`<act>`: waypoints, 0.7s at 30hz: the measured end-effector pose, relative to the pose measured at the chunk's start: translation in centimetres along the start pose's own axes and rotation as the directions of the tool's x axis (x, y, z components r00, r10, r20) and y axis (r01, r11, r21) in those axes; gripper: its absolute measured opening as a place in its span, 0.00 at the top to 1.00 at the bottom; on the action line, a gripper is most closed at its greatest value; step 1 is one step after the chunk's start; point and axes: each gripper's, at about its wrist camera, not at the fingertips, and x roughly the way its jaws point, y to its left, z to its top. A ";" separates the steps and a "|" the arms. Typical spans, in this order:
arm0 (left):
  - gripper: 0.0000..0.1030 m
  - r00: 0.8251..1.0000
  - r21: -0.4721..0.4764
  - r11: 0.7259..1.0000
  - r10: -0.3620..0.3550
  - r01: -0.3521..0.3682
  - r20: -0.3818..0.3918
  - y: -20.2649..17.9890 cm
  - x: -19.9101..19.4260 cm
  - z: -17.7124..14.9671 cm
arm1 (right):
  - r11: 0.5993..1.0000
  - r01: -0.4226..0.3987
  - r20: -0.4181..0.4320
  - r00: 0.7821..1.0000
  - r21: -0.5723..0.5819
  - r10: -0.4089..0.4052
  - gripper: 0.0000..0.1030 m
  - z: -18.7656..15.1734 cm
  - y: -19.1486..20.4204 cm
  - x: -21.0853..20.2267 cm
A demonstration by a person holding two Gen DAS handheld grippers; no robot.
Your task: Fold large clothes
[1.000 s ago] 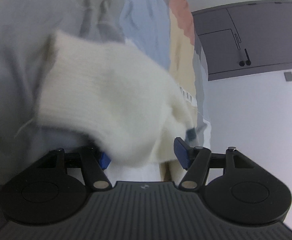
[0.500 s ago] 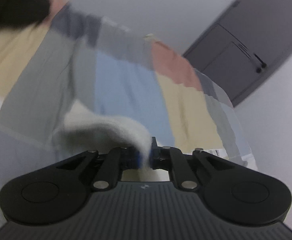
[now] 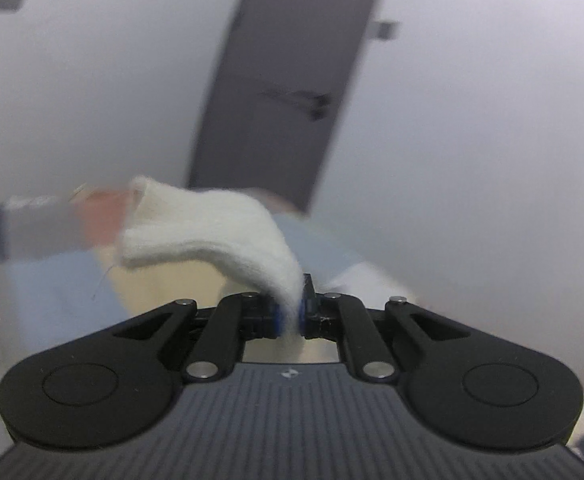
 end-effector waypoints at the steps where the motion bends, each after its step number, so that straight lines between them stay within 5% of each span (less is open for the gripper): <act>1: 0.91 0.999 0.020 0.999 -0.031 0.031 0.010 -1.7 -0.6 0.4 | 1.000 -0.002 0.000 1.000 0.015 0.002 0.20 0.1 -0.4 -0.2; 5: 0.91 0.985 0.181 0.969 -0.171 0.166 0.016 -9.6 -3.2 0.7 | 0.999 -0.008 0.039 0.999 0.052 0.006 0.20 0.8 -2.0 -1.8; 11: 0.91 0.938 0.388 0.858 -0.338 0.338 -0.070 -19.6 -5.9 -3.6 | 0.991 -0.005 0.103 0.995 0.132 -0.009 0.20 1.5 -4.9 -3.6; 17: 0.91 0.870 0.390 0.779 -0.458 0.491 -0.182 -25.9 -7.1 -10.1 | 0.976 -0.046 0.128 0.992 0.212 0.019 0.20 0.8 -6.4 -4.9; 21: 0.91 0.809 0.353 0.730 -0.499 0.586 -0.310 -28.3 -7.7 -15.8 | 0.984 -0.028 0.142 0.990 0.175 0.002 0.20 0.8 -6.1 -4.8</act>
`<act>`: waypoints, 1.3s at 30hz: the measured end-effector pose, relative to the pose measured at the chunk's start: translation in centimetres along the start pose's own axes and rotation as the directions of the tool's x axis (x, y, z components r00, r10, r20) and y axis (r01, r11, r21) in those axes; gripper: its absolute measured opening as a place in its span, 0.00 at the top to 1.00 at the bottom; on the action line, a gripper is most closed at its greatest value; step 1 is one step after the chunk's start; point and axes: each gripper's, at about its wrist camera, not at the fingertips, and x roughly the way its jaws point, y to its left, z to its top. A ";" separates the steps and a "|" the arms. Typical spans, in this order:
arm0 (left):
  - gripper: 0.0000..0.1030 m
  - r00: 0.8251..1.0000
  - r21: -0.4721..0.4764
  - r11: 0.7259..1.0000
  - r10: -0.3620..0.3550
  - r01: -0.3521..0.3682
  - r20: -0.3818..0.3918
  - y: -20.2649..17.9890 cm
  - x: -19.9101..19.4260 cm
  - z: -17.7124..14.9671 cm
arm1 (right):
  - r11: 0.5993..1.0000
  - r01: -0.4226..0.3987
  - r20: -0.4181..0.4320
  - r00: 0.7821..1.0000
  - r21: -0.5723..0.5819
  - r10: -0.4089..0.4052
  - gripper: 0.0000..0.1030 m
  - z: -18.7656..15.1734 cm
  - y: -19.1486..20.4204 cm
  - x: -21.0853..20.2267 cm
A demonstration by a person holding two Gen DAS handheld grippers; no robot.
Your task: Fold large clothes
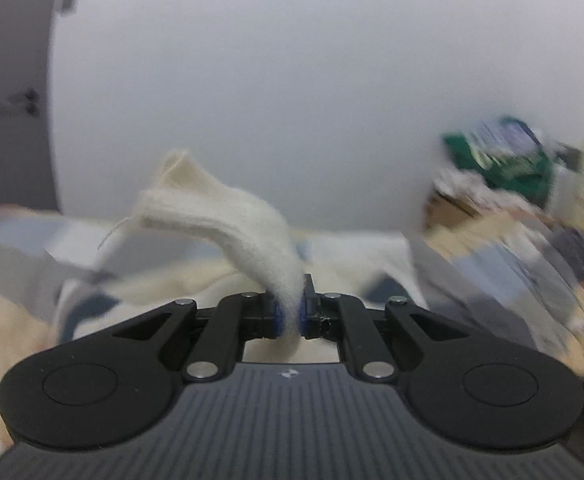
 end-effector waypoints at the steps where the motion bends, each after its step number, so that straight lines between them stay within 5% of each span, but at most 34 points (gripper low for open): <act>1: 0.91 0.999 -0.002 1.000 -0.025 0.025 -0.025 -0.7 0.5 -1.2 | 1.000 0.008 0.002 1.000 -0.006 -0.008 0.19 0.0 0.0 0.1; 7: 0.90 0.990 0.020 0.997 -0.068 0.071 -0.125 -2.8 2.9 -7.8 | 1.000 0.002 0.050 0.999 0.018 -0.003 0.19 0.2 -1.0 0.3; 10: 0.85 0.978 0.000 0.995 -0.097 0.098 -0.183 -2.3 3.4 -8.2 | 0.999 -0.019 0.063 0.998 0.033 0.017 0.19 0.0 -1.6 0.4; 11: 0.79 0.972 -0.009 0.994 -0.111 0.112 -0.205 -2.1 3.4 -8.3 | 0.999 -0.027 0.057 0.998 0.043 0.024 0.19 -0.1 -1.7 0.6; 13: 0.26 0.957 -0.047 0.990 -0.141 0.133 -0.253 -1.4 3.3 -8.3 | 0.997 -0.048 0.047 0.998 0.056 0.045 0.19 -0.2 -1.8 0.9; 14: 0.21 0.952 -0.062 0.989 -0.146 0.134 -0.270 -0.9 3.0 -8.5 | 0.997 -0.060 0.047 0.997 0.058 0.057 0.19 -0.3 -1.7 0.9; 23: 0.21 0.949 -0.071 0.997 -0.054 0.034 -0.310 5.9 -4.8 -9.7 | 0.990 -0.133 0.001 0.991 0.037 0.133 0.20 -1.7 -0.3 1.1; 30: 0.21 0.947 -0.152 0.986 0.021 -0.073 -0.320 12.3 -9.8 -12.6 | 1.000 0.010 -0.163 0.987 0.025 -0.006 0.24 -3.9 -0.4 3.4; 39: 0.21 0.928 -0.251 0.944 0.117 -0.214 -0.353 18.4 -12.2 -16.8 | 0.994 0.105 -0.213 0.972 0.036 -0.095 0.24 -4.9 -0.5 1.9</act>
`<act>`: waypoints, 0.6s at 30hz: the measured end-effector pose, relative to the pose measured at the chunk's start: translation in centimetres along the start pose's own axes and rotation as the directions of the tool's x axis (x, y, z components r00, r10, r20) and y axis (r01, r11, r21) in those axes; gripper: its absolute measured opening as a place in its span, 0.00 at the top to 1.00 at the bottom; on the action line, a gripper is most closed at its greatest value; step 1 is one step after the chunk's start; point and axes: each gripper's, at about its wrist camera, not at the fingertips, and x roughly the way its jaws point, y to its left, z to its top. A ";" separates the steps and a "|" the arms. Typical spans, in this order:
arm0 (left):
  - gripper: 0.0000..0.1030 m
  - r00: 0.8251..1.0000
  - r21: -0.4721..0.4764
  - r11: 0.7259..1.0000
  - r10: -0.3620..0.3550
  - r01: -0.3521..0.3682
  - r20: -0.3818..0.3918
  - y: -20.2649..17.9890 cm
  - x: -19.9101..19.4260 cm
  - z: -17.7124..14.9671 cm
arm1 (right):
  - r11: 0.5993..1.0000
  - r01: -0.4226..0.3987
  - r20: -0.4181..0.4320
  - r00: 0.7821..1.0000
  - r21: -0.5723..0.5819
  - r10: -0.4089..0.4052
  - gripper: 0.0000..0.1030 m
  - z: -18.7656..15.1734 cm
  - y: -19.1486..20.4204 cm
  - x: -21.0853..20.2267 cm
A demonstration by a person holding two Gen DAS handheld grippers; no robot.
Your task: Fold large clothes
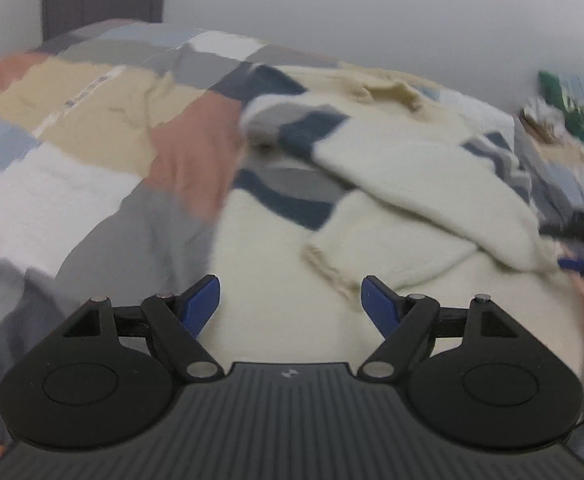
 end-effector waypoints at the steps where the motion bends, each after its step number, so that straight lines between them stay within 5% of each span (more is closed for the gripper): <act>1: 0.21 1.000 -0.014 1.000 -0.001 0.001 0.014 0.6 -0.2 0.1 | 1.000 0.010 0.000 1.000 0.012 -0.010 0.24 -0.1 0.0 -0.2; 9: 0.21 0.998 -0.168 0.985 -0.052 0.049 -0.019 4.4 -0.5 1.1 | 0.989 0.138 0.012 0.990 0.053 -0.139 0.24 -1.0 -0.9 -3.3; 12: 0.21 0.997 -0.224 0.974 -0.057 0.043 -0.057 5.4 -0.1 0.7 | 0.977 0.153 -0.035 0.988 0.150 -0.149 0.15 -1.5 -2.5 -3.3; 18: 0.22 0.990 -0.383 0.924 -0.071 0.018 -0.123 8.2 1.0 -0.2 | 0.951 0.089 -0.202 0.979 0.295 -0.029 0.11 -2.7 -4.4 -1.5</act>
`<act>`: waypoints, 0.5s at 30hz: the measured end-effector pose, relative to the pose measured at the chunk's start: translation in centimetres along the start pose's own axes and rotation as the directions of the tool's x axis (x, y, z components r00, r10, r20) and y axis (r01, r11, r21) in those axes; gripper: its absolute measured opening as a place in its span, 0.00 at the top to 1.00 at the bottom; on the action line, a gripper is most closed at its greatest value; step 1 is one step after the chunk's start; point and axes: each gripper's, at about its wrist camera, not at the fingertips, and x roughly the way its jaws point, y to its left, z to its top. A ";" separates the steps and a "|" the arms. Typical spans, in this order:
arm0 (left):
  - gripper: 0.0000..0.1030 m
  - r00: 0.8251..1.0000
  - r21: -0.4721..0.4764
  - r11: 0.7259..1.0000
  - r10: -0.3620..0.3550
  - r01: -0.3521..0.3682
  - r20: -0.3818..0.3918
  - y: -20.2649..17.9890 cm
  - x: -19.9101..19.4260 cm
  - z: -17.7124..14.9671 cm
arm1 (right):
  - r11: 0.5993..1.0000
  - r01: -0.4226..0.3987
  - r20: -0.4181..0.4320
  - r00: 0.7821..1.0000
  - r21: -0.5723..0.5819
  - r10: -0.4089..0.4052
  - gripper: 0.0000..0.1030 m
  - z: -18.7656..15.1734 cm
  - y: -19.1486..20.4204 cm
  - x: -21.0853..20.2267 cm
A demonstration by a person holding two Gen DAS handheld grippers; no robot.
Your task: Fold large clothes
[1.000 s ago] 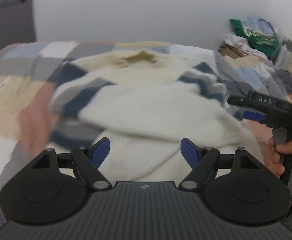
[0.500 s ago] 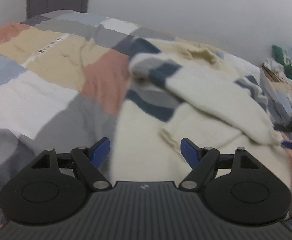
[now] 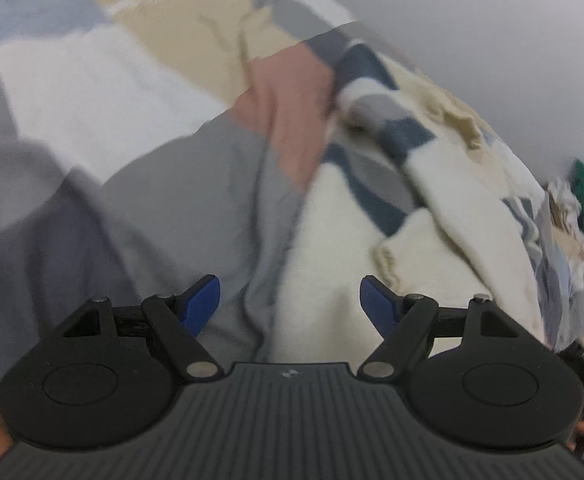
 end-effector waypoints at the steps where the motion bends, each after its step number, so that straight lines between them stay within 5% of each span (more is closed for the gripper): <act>1: 0.22 1.000 -0.018 1.000 -0.003 0.003 -0.005 0.4 0.1 0.0 | 1.000 -0.020 -0.019 1.000 0.021 0.020 0.10 -0.1 -0.2 0.2; 7: 0.22 0.998 -0.083 0.996 -0.044 0.039 -0.052 1.2 0.7 -0.2 | 0.978 -0.175 -0.076 0.980 0.111 0.184 0.09 -0.9 -0.6 0.7; 10: 0.22 0.992 -0.135 0.987 -0.101 0.091 -0.071 1.8 0.8 -0.4 | 0.925 -0.326 -0.093 0.933 0.196 0.349 0.09 -1.6 -0.8 0.6; 13: 0.22 0.962 -0.231 0.946 -0.257 0.229 -0.097 2.6 0.9 -0.5 | 0.895 -0.410 -0.131 0.891 0.178 0.434 0.09 -2.6 0.2 0.1; 15: 0.21 0.946 -0.257 0.924 -0.314 0.284 -0.084 2.6 0.4 -0.6 | 0.895 -0.424 -0.153 0.884 0.141 0.443 0.09 -3.2 1.0 -0.3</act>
